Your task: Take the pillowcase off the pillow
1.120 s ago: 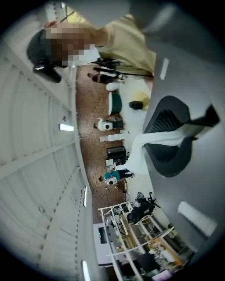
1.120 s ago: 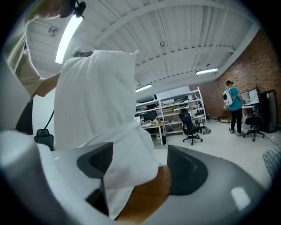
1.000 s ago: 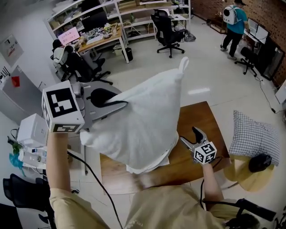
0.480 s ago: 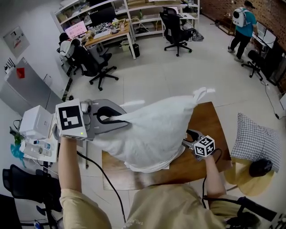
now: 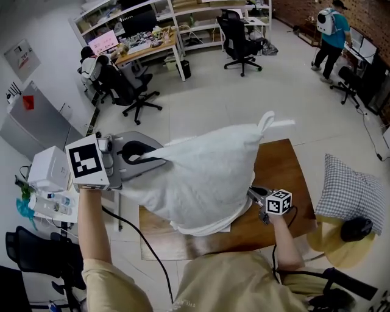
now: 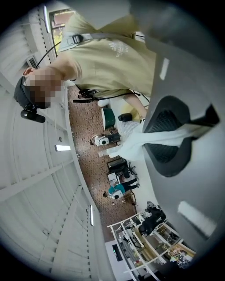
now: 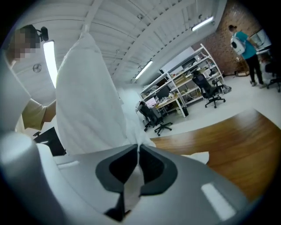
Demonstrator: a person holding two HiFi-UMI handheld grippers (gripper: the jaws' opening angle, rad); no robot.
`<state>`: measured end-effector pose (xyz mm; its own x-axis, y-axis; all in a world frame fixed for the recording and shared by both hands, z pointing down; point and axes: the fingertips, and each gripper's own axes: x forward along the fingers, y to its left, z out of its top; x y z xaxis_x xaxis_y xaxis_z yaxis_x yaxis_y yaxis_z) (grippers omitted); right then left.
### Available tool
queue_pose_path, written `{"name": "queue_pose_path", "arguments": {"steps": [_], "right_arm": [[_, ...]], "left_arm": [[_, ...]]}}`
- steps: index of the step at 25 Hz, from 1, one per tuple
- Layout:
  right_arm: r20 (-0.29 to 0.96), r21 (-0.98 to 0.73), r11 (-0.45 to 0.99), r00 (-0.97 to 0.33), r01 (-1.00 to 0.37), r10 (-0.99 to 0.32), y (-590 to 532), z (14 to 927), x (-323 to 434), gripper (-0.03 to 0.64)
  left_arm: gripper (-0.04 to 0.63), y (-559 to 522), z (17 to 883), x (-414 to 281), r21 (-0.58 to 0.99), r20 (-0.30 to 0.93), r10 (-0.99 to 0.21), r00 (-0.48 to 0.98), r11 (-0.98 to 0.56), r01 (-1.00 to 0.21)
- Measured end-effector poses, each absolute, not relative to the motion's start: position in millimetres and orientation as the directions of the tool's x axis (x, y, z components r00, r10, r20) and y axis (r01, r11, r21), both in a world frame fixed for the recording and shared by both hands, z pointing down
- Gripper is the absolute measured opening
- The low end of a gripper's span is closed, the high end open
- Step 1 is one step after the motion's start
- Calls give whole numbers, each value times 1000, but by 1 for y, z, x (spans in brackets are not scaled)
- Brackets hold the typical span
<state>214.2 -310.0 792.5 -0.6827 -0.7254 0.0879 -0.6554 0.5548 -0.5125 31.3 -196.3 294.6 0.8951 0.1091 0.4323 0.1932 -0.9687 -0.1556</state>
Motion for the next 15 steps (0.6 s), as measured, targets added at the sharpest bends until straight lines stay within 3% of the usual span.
{"name": "queue_pose_path", "arguments": {"steps": [2, 6, 10, 15], "right_arm": [[142, -510, 502, -644, -699, -752, -308, 810, 222, 8], [381, -390, 381, -524, -838, -762, -307, 877, 235, 8], [564, -222, 314, -384, -923, -731, -303, 947, 242, 7], [699, -64, 183, -175, -981, -693, -290, 987, 264, 6]], "left_arm": [[9, -200, 283, 24, -168, 435, 98, 895, -968, 188], [8, -212, 256, 6, -221, 428, 57, 902, -961, 165], [9, -208, 184, 14, -460, 239, 152, 959, -852, 250], [9, -220, 122, -10, -503, 100, 74, 992, -857, 115]]}}
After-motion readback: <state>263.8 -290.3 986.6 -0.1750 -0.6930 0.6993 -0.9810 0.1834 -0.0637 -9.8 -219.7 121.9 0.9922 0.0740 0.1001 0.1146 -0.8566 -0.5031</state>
